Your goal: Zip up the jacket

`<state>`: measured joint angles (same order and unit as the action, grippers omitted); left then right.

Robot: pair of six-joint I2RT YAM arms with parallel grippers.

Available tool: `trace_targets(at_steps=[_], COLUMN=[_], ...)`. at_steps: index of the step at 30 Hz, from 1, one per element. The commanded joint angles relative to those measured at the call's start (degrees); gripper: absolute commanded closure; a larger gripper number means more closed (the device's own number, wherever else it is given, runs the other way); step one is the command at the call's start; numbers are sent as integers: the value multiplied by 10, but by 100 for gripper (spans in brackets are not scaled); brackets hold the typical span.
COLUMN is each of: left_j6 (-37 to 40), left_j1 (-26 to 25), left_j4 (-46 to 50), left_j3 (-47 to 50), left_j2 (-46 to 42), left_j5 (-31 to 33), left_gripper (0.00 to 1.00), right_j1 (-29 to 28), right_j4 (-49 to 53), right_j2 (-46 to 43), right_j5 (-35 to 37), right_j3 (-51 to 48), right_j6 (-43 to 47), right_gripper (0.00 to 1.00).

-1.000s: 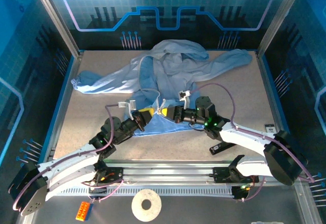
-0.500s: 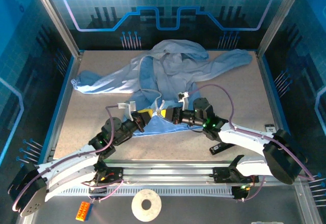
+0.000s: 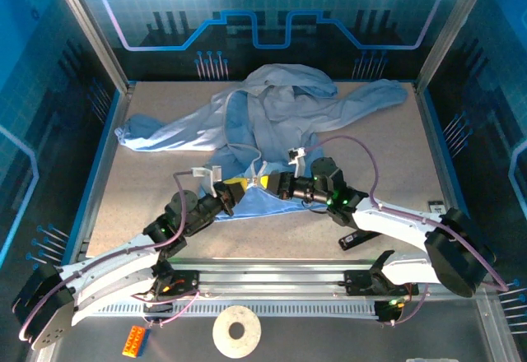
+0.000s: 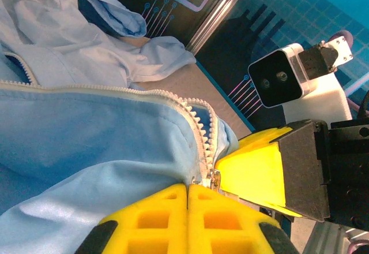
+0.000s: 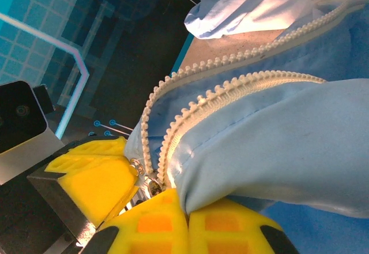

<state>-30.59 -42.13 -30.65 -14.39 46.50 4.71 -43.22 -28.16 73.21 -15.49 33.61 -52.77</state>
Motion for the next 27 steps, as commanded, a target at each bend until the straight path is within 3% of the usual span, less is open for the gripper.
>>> trace_targets(at_steps=[1, 12, 27], left_j6=[37, 71, 111], left_j1=[-6, -7, 21], left_j4=[24, 88, 241], left_j3=[2, -21, -92], left_j2=[-10, -15, 17], left_j5=[4, -60, -154], left_gripper=[100, 100, 100], right_j1=[-7, -4, 21], right_j4=[5, 60, 165], right_j2=[1, -9, 7], right_j5=[9, 22, -35], right_j3=[28, 35, 59], right_j6=[-5, 10, 43], right_gripper=[100, 100, 100])
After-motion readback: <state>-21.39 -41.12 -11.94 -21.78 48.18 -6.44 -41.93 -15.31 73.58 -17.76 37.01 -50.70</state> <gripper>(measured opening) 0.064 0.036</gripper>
